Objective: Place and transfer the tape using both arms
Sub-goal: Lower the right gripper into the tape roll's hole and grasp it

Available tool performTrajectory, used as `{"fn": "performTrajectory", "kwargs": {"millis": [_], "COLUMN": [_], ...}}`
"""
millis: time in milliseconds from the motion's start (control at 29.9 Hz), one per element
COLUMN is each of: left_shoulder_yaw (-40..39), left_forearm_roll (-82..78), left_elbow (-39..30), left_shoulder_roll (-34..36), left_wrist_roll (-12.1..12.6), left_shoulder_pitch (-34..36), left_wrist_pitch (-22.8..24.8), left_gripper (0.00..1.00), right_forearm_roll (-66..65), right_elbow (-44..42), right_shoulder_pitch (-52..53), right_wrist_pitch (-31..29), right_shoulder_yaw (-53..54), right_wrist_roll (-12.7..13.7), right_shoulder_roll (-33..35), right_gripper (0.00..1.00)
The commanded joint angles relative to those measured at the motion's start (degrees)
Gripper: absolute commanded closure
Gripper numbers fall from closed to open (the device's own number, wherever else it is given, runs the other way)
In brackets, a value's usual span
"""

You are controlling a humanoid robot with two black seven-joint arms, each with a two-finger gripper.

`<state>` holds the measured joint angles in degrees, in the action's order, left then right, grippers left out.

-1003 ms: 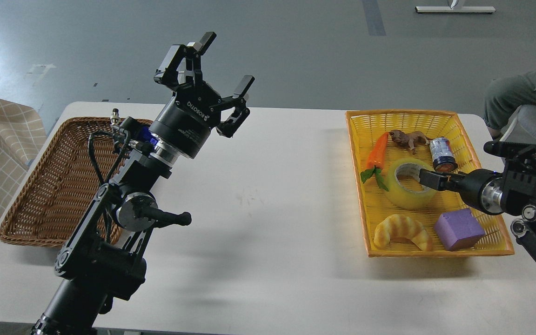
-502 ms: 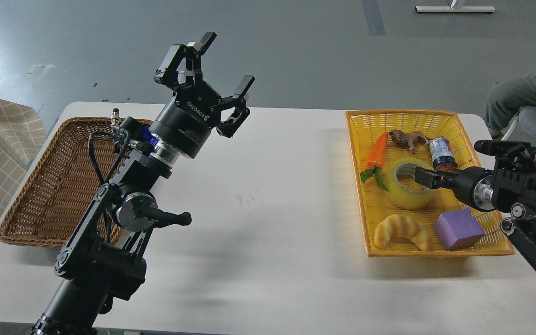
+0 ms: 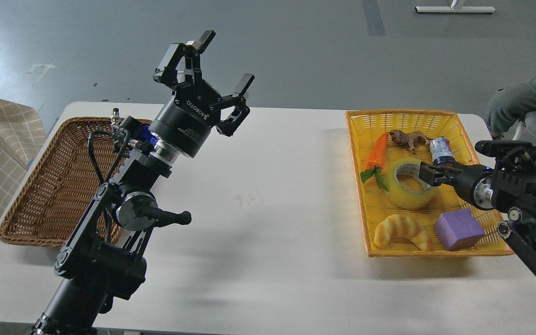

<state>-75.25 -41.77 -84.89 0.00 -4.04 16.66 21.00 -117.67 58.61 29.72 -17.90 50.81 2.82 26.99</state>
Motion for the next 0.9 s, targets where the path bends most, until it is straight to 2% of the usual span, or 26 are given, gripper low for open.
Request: {"fn": "performTrajectory", "kwargs": {"millis": [0,468,535,736,869], "left_shoulder_yaw": [-0.16,-0.25,-0.25,-0.34,-0.34], "left_forearm_roll": [0.11,0.11,0.11,0.11,0.02], "left_elbow": [-0.1,-0.1,-0.1,-0.1,-0.1], "left_shoulder_roll": [0.0,0.0,0.0,0.0,0.0], "left_wrist_roll": [0.09,0.09,0.09,-0.09,-0.09], "left_shoulder_pitch": [0.04,0.04,0.04,0.04,0.04], "left_wrist_pitch": [-0.35,-0.35,-0.35,-0.44,-0.44], "left_gripper": [0.02,0.02,0.02,0.02,0.02], "right_forearm_roll": [0.16,-0.1,-0.1,-0.1,-0.1], "right_elbow": [0.19,0.19,0.11,0.02,0.02], "right_shoulder_pitch": [-0.27,-0.8,-0.71,-1.06,-1.77], "right_wrist_pitch": [0.93,2.77,3.22,5.32,7.96], "right_shoulder_yaw": [-0.18,-3.25,-3.87,-4.13,-4.14], "right_wrist_roll": [-0.1,-0.01,-0.01,-0.01,-0.01], "right_shoulder_roll": [-0.27,-0.45,-0.45,-0.63,-0.71], "right_gripper": [0.17,0.18,0.22,0.43,0.47]}}
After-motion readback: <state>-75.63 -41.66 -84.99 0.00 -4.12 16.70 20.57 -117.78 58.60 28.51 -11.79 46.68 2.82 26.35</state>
